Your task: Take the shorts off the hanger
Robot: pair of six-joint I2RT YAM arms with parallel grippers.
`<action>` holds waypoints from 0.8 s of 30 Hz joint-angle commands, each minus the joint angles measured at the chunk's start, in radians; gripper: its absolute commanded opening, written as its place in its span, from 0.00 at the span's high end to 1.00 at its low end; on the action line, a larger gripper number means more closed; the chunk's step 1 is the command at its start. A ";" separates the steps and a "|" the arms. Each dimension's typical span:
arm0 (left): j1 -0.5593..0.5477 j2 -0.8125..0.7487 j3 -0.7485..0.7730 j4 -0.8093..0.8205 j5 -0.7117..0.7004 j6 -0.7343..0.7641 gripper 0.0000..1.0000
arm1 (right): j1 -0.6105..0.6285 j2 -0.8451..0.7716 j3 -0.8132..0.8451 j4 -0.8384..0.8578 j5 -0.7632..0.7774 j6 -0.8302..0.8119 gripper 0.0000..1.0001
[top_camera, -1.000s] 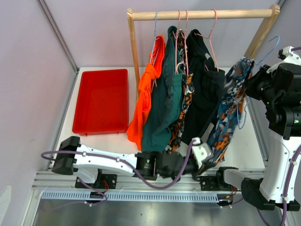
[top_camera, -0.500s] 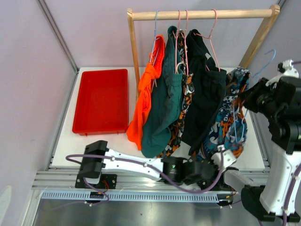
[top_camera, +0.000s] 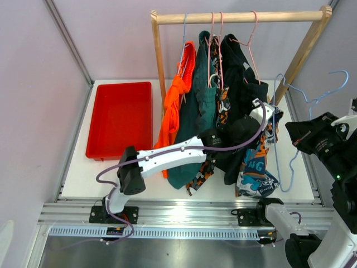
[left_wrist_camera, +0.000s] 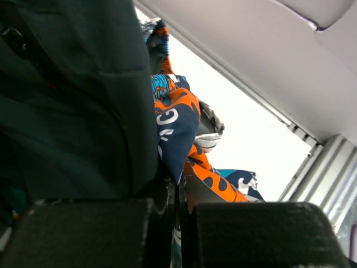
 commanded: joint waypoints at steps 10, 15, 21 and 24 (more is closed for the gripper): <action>-0.247 -0.409 -0.466 0.079 -0.084 -0.027 1.00 | 0.008 0.186 0.122 0.036 -0.013 -0.112 1.00; -0.339 -0.550 -0.632 0.022 -0.136 -0.063 1.00 | 0.008 0.295 0.197 0.166 0.052 -0.176 1.00; -0.390 -0.698 -0.828 0.042 -0.135 -0.132 1.00 | 0.000 0.433 0.222 0.335 0.064 -0.171 1.00; -0.410 -0.755 -0.862 0.030 -0.156 -0.149 1.00 | -0.008 0.534 0.301 0.384 0.065 -0.165 1.00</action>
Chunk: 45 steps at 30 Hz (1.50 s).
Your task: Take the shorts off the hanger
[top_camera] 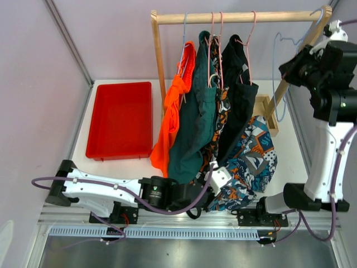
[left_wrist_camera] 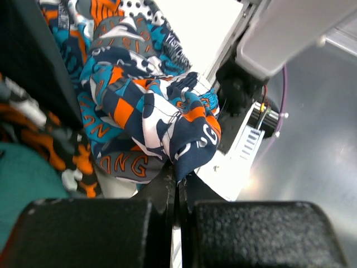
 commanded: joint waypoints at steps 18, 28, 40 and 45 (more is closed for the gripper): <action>-0.214 -0.531 -0.046 -0.583 -0.375 -0.324 1.00 | 0.007 0.259 -0.082 0.422 -0.011 0.056 1.00; -0.222 -0.317 0.474 -1.133 -0.694 -0.341 1.00 | -0.030 0.017 -0.384 0.376 0.043 0.006 0.01; 0.285 -0.275 0.529 -0.494 -0.470 0.443 1.00 | -0.099 -0.258 -0.628 0.350 0.029 -0.028 0.01; 0.544 -0.290 0.535 -0.414 -0.351 0.465 1.00 | -0.110 -0.335 -0.674 0.327 0.026 -0.039 0.01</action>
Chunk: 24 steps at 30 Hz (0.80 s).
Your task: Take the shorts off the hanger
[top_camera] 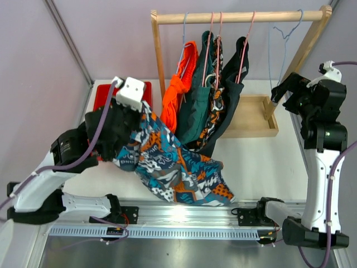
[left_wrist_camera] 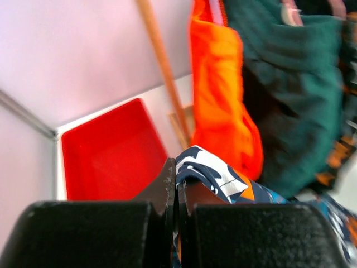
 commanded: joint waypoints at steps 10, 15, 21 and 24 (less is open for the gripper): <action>0.629 0.120 0.326 0.160 0.138 0.134 1.00 | -0.020 -0.107 -0.123 -0.021 -0.045 -0.011 0.01; 0.863 0.385 0.642 0.096 0.233 0.022 1.00 | -0.020 -0.141 -0.186 -0.007 -0.075 0.003 0.01; 1.030 0.521 0.786 0.177 0.347 -0.051 1.00 | -0.018 -0.145 -0.209 -0.015 -0.115 0.005 0.01; 1.046 0.563 0.790 0.296 0.420 -0.027 1.00 | -0.017 -0.158 -0.229 -0.003 -0.117 0.011 0.01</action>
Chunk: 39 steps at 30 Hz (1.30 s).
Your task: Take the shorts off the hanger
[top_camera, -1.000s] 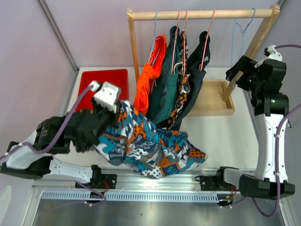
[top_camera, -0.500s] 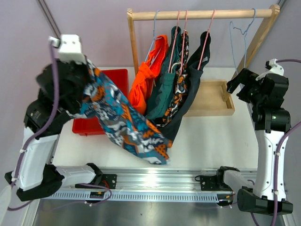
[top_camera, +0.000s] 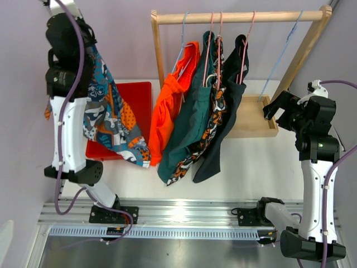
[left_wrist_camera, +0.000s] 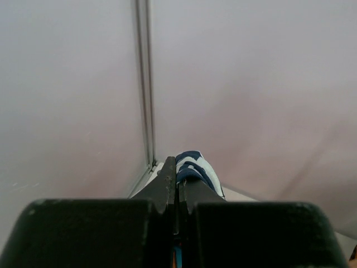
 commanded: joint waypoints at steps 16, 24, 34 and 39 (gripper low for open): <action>0.024 -0.031 -0.501 0.310 0.151 -0.111 0.65 | -0.002 -0.062 0.194 -0.013 0.042 0.014 0.01; 0.029 -0.149 -0.763 0.205 0.156 -0.213 0.01 | -0.002 0.000 0.389 0.003 -0.086 0.067 0.01; 0.014 -0.602 -1.225 0.180 0.243 -0.287 0.01 | 0.037 0.255 0.552 0.172 -0.268 0.138 0.02; -0.003 -0.743 -1.372 0.149 0.315 -0.295 0.01 | 0.089 0.395 0.667 0.172 -0.263 0.133 0.05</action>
